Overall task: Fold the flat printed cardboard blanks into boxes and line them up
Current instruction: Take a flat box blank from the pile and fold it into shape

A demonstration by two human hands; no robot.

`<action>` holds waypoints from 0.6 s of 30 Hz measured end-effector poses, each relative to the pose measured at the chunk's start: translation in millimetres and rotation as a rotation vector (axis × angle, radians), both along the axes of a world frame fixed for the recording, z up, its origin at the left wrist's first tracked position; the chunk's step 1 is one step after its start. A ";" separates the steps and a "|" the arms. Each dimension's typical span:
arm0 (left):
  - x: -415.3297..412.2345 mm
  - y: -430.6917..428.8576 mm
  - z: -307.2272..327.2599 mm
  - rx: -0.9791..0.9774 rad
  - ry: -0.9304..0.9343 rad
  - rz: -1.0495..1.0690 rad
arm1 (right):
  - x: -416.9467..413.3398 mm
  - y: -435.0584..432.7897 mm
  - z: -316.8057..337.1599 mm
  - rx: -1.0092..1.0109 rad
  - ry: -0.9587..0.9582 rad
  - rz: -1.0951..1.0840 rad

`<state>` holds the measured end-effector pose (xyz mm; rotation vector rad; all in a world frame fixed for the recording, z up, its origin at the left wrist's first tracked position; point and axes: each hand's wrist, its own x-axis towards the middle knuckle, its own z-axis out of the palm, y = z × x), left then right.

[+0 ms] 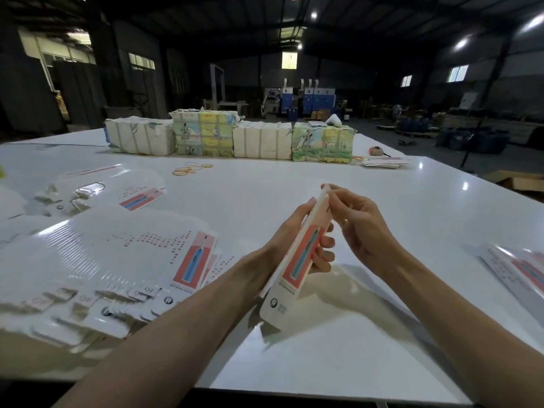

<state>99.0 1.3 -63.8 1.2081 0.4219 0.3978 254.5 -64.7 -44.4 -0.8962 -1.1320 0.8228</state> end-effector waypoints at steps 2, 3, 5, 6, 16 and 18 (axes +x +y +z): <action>-4.2 10.4 -2.9 -0.017 -0.057 0.107 | -4.0 0.6 -4.5 0.000 -0.042 -0.058; -7.1 15.6 -4.1 -0.066 -0.102 0.145 | -6.5 0.3 -7.8 -0.021 -0.070 -0.073; -11.1 20.7 -4.2 -0.178 -0.177 0.152 | -12.5 0.3 -16.3 -0.045 -0.165 -0.070; -11.9 21.5 -4.3 -0.194 -0.189 0.149 | -16.2 1.3 -20.3 -0.046 -0.211 -0.063; 0.5 11.0 -12.5 0.454 -0.141 0.554 | -15.2 6.3 -25.0 -0.041 -0.266 -0.214; 0.5 7.9 -9.1 0.413 -0.160 0.471 | -13.9 6.5 -23.8 -0.037 -0.276 -0.229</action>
